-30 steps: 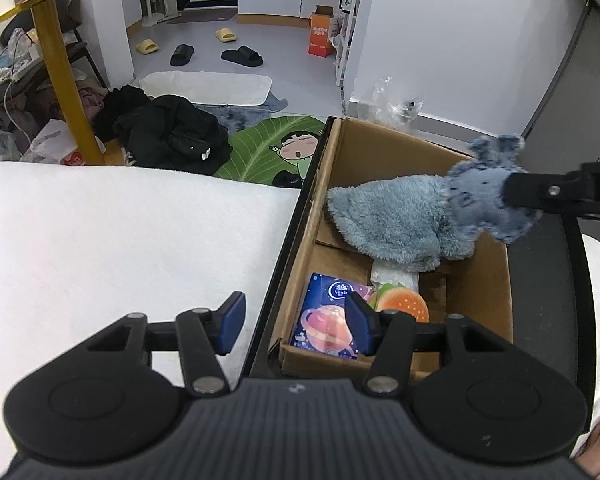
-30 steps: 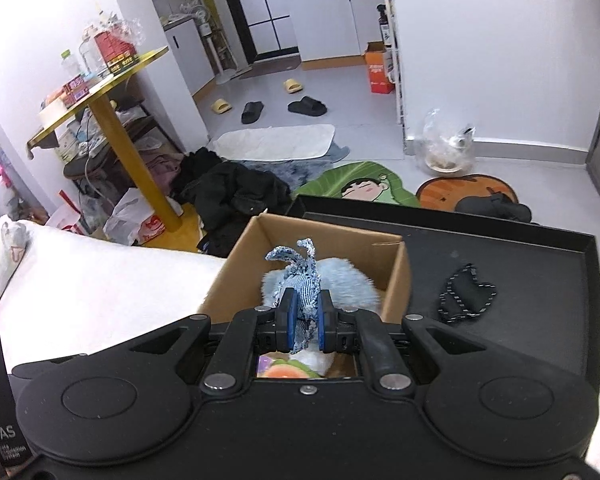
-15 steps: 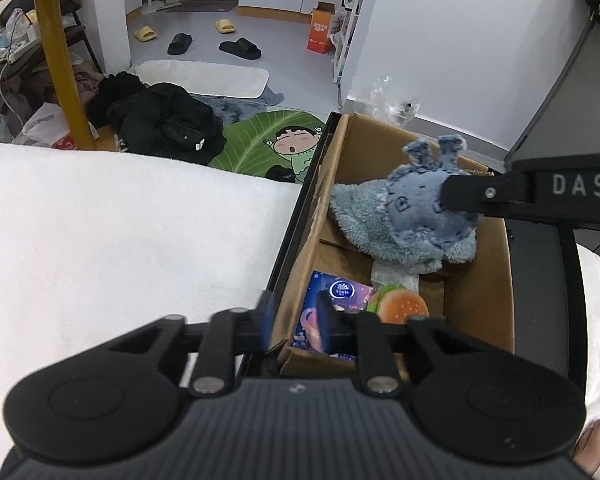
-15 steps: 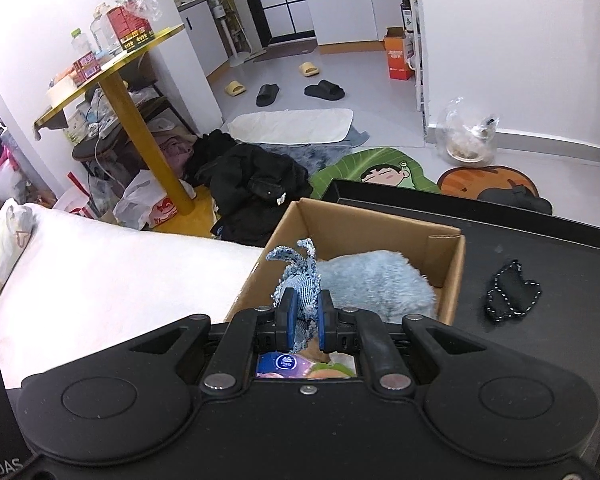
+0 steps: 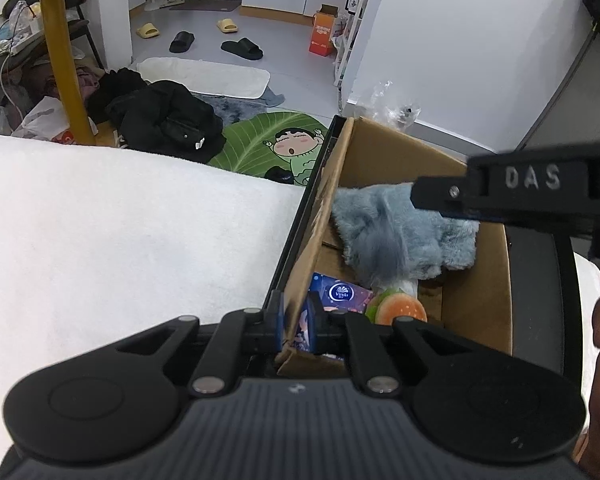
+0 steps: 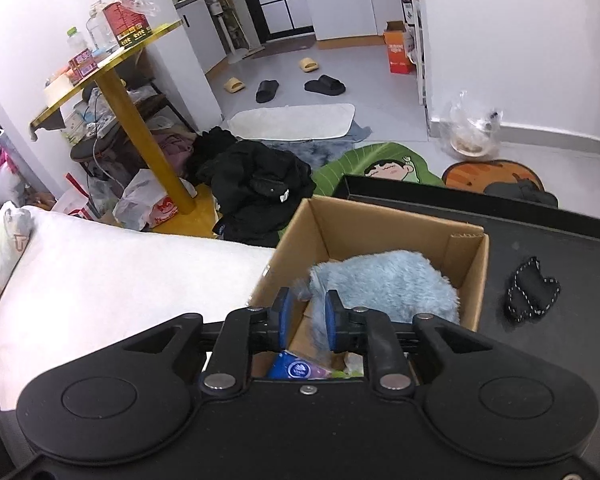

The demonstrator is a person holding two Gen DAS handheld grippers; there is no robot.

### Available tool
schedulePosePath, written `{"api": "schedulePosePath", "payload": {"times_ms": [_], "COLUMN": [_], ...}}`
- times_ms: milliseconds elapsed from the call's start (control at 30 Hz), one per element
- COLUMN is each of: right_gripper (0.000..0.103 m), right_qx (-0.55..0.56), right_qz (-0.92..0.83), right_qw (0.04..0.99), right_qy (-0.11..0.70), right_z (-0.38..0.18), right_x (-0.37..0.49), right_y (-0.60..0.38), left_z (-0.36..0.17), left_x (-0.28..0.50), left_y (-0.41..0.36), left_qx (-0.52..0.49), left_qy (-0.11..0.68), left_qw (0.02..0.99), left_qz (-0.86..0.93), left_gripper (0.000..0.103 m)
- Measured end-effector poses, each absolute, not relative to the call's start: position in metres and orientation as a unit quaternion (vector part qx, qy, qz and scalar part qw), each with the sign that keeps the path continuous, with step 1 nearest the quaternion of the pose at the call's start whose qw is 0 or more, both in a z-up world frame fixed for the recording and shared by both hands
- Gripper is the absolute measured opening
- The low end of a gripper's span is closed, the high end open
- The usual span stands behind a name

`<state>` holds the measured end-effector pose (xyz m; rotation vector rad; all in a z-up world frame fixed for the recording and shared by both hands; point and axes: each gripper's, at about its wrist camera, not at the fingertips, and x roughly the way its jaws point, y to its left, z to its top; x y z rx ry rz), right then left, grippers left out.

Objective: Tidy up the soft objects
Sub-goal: 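Carry the denim bunny into the box and open the right gripper, then move the right gripper to the black beaded cloth and close on it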

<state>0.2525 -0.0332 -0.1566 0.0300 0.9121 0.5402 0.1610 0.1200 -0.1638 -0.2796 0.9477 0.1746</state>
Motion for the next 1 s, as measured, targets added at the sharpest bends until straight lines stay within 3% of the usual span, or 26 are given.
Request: {"api": "schedulePosePath", "payload": {"times_ms": [433,567,767,1000], "right_gripper": [0.034,0.048,0.049,0.061], "right_qx": [0.008,0.000,-0.004,-0.001], "right_qz": [0.230,0.222,0.208,0.196], "right_qw": [0.871,0.878,0.884,0.901], "right_qy": [0.433,0.424,0.419,0.387], "right_z": [-0.151,-0.150,-0.152,-0.154], "right_x": [0.248,0.243,0.242,0.244], "right_y": [-0.085,-0.101,-0.128,-0.158], "left_z": [-0.160,-0.158,-0.156,-0.155], "left_x": [0.160,0.160,0.161,0.164], "left_y": [0.112,0.108,0.102,0.095], "left_qx": [-0.116,-0.104,-0.084,-0.062], "left_qy": [0.454,0.453,0.454,0.459], "left_qw": [0.878,0.880,0.880,0.879], "left_qz": [0.096,0.101,0.108,0.114], "left_gripper": [0.011,0.011,0.011,0.014]}}
